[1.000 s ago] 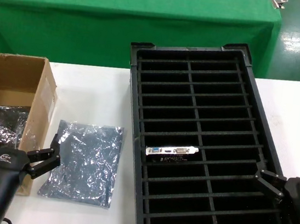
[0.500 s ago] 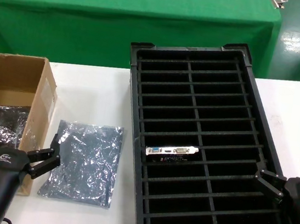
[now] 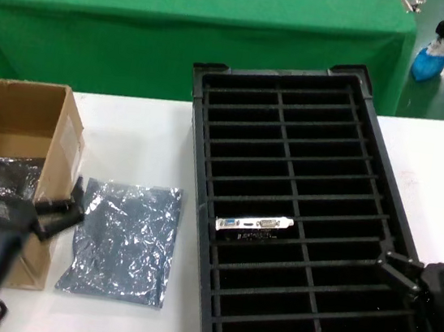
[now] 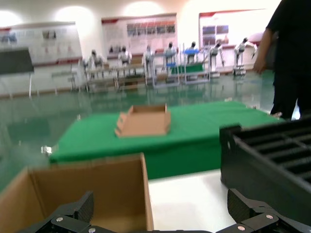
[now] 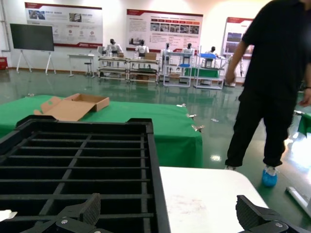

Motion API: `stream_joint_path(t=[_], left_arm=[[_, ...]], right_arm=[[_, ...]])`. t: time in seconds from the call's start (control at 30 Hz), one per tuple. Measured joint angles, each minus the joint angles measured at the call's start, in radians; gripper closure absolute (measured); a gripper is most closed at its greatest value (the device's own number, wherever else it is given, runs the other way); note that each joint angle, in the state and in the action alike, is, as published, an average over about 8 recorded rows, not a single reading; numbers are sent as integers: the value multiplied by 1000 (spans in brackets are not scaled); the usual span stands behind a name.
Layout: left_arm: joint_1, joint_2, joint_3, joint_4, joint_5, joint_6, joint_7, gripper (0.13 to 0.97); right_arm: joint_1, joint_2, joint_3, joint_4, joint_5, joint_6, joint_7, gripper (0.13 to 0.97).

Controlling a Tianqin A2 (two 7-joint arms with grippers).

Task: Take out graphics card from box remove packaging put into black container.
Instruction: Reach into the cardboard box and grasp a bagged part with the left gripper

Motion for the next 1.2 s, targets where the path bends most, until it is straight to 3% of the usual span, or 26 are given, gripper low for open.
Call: stream_joint_path(t=[0.07, 0.17, 0.37, 0.53, 0.67, 0.8, 0.87, 0.97, 1.07, 1.2], left_arm=[[-9, -59, 28, -33, -44, -43, 23, 132], [-27, -179, 75, -96, -151, -129, 85, 132], [-55, -461, 139, -233, -430, -314, 287, 132], [-83, -687, 188, -293, -652, -419, 456, 132], [-169, -856, 294, -292, -788, -436, 550, 132], [-321, -998, 466, -248, -866, -369, 621, 132], [-409, -1044, 556, -209, -886, -314, 658, 132], [-546, -1068, 683, -130, -895, -221, 708, 132], [-683, -1054, 800, -33, -847, -112, 698, 132], [-872, -991, 950, 130, -686, 72, 570, 132]], right_arm=[[0, 0, 0, 0, 0, 0, 0, 129], [0, 0, 0, 0, 0, 0, 0, 129], [0, 0, 0, 0, 0, 0, 0, 129], [0, 0, 0, 0, 0, 0, 0, 129], [0, 0, 0, 0, 0, 0, 0, 129], [0, 0, 0, 0, 0, 0, 0, 129], [0, 0, 0, 0, 0, 0, 0, 129], [0, 0, 0, 0, 0, 0, 0, 129], [0, 0, 0, 0, 0, 0, 0, 129], [0, 0, 0, 0, 0, 0, 0, 129]])
